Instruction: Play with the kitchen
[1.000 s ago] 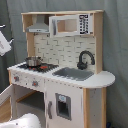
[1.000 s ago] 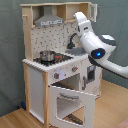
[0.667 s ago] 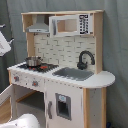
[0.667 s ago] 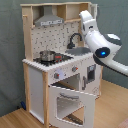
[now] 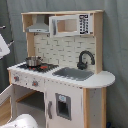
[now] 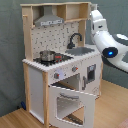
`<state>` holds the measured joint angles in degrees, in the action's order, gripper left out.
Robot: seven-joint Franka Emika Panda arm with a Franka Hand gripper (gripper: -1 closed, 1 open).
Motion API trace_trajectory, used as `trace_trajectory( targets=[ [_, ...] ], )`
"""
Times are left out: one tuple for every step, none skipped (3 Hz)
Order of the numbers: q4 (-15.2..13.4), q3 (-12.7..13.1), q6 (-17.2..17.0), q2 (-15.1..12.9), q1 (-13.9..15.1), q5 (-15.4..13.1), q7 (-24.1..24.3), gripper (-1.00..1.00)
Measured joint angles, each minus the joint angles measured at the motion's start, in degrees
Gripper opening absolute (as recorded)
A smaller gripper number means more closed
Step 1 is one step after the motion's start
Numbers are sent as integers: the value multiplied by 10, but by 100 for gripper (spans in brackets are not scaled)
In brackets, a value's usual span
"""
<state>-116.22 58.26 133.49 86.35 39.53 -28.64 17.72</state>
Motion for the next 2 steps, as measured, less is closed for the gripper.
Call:
trace_trajectory(
  targets=[
    [-28, -3, -41, 0, -35, -28, 28, 100],
    [-54, -11, -75, -1, -61, -50, 54, 100]
  ],
)
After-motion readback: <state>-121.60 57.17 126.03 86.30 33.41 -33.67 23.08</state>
